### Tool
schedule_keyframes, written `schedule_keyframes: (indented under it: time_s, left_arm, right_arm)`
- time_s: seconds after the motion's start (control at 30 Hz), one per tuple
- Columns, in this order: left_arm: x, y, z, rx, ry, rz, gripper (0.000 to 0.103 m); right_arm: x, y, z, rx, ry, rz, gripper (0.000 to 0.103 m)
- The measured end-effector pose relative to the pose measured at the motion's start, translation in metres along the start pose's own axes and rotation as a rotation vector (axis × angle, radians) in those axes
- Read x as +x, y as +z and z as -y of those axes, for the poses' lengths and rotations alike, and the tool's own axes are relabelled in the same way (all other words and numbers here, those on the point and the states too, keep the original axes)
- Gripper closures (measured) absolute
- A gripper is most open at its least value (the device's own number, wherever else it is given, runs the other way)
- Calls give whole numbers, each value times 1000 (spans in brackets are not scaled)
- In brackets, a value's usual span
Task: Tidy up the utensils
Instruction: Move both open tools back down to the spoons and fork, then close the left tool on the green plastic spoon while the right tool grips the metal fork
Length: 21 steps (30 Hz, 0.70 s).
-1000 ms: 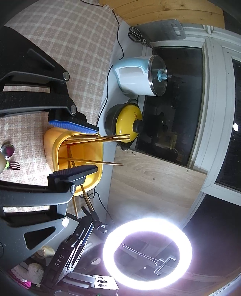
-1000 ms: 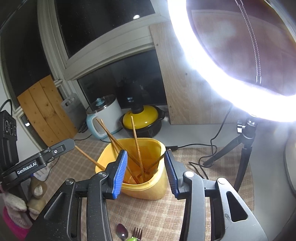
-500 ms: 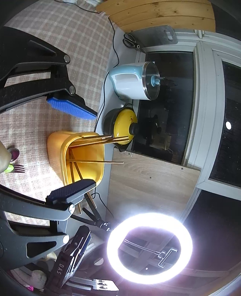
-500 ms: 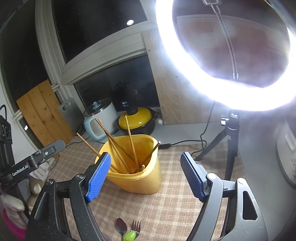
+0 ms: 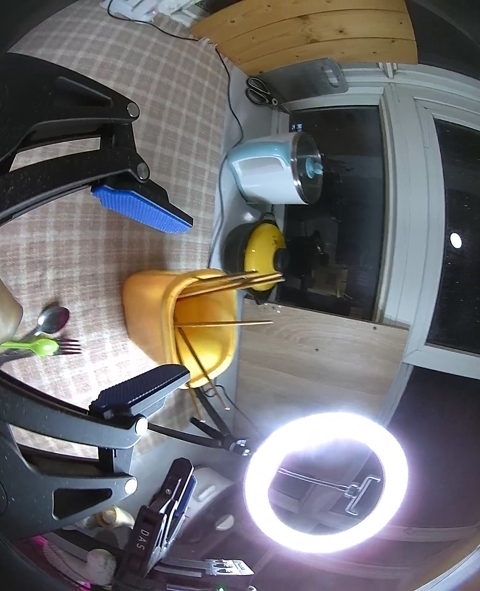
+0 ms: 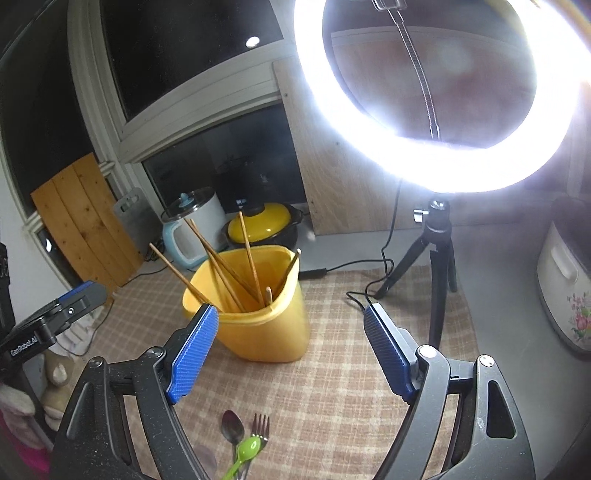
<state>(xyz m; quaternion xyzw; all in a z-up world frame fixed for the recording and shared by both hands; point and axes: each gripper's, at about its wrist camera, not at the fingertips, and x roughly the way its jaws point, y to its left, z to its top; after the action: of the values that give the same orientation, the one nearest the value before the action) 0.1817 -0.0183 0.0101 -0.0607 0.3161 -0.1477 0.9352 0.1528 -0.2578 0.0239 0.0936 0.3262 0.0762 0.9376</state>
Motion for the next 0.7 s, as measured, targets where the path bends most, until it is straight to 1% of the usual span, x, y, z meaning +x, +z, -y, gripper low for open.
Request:
schedule_keyframes:
  time_s: [0.2,0.3,0.4,0.57,0.7]
  left_arm:
    - [2,-22,-6,4,3,-68,27]
    - [5,-36,-10,-11,-5,-107,27]
    - [7,-50,-14,-30,-12,-146,27]
    - [12,-74,-20,-64,-24,-215,27]
    - [15,-93,-19,-69,-31,-265,27]
  right_arm:
    - [3,-22,9,-8,8,-59,22]
    - [8,-33,14,0,19,-96,22]
    - [13,-42,19,12,40,-137,22]
    - [28,-59,22,28,98,-234,22]
    - [40,-70,19,27,134,-294,22]
